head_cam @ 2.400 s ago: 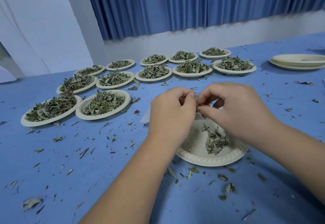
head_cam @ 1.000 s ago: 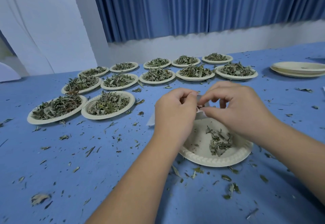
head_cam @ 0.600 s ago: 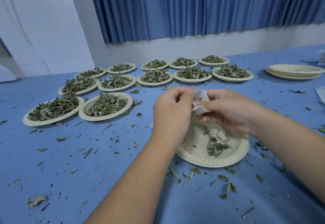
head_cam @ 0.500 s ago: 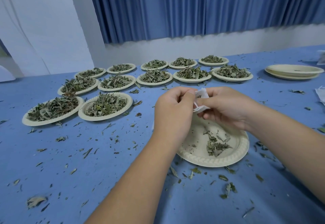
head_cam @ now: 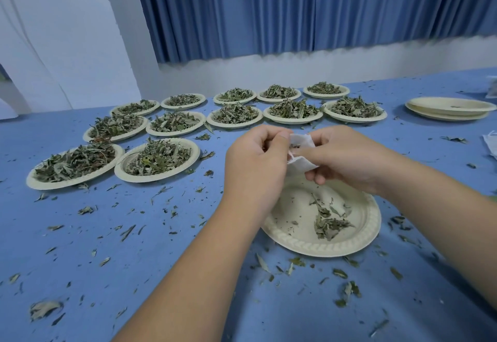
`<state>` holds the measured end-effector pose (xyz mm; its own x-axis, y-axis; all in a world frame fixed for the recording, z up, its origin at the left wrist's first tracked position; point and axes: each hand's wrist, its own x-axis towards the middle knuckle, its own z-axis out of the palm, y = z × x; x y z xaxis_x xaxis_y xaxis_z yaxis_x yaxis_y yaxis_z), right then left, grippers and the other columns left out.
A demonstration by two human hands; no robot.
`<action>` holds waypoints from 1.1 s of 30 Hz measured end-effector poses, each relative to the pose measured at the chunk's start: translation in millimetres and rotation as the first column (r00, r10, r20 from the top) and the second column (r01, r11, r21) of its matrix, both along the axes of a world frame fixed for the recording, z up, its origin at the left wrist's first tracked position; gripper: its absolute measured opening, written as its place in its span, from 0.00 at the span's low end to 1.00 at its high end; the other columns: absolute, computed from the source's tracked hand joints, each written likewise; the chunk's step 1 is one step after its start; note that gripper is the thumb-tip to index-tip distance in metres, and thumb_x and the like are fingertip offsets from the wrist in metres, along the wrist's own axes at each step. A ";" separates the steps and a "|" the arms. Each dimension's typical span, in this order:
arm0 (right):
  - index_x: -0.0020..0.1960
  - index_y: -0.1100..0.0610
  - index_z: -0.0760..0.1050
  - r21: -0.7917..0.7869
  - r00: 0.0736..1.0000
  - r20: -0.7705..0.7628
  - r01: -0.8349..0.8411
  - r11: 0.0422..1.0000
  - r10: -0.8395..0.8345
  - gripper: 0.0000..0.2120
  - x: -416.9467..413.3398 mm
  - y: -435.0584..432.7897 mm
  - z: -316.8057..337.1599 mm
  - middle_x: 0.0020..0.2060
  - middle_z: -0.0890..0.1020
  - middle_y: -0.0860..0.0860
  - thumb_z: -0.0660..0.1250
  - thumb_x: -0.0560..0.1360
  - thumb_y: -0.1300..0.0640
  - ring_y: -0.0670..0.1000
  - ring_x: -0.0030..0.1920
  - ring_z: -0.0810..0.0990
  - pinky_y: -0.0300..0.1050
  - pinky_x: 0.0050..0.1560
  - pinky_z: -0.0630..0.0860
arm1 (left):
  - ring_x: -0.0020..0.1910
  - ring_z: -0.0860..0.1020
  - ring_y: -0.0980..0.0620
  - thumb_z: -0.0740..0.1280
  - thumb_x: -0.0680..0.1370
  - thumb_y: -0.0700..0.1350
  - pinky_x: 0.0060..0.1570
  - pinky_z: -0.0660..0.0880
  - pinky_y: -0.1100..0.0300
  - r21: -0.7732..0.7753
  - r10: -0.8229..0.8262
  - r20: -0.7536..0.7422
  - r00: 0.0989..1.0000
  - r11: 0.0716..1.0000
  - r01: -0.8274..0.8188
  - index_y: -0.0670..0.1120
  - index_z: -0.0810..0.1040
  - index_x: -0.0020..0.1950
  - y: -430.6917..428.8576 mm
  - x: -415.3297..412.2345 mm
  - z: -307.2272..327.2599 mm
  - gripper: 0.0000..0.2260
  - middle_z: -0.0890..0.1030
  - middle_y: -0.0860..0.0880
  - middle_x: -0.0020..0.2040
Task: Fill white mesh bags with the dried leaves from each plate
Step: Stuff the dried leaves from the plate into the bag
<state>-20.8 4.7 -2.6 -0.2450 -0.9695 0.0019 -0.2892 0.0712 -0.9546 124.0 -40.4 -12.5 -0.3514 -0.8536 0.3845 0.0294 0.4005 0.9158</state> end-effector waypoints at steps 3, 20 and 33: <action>0.45 0.60 0.81 0.043 0.994 0.039 -0.103 0.994 0.102 0.16 -12.2 16.7 5.0 0.35 0.82 0.52 0.74 0.65 0.48 0.48 0.35 0.80 0.37 0.34 0.77 | 0.28 0.71 0.57 0.65 0.79 0.45 0.32 0.72 0.59 0.009 0.044 -0.013 0.999 0.999 -0.044 0.50 0.83 0.42 -3.8 2.9 0.2 0.09 0.76 0.57 0.28; 0.70 0.34 0.63 0.474 0.406 -0.762 -0.182 0.862 0.504 0.30 7.6 44.6 3.8 0.63 0.65 0.34 0.71 0.71 0.43 0.40 0.60 0.67 0.40 0.60 0.68 | 0.28 0.69 0.53 0.64 0.79 0.44 0.35 0.71 0.55 -0.045 0.106 -0.030 0.994 0.993 -0.108 0.49 0.83 0.44 -11.2 6.0 -1.9 0.09 0.74 0.56 0.27; 0.64 0.38 0.73 0.421 0.328 -0.820 -0.207 0.883 0.469 0.20 29.0 48.7 1.9 0.59 0.68 0.34 0.70 0.74 0.52 0.41 0.57 0.70 0.43 0.56 0.72 | 0.28 0.70 0.55 0.64 0.79 0.44 0.38 0.74 0.53 -0.038 0.107 -0.025 0.994 0.993 -0.108 0.50 0.84 0.45 -12.9 8.3 -1.8 0.09 0.75 0.58 0.27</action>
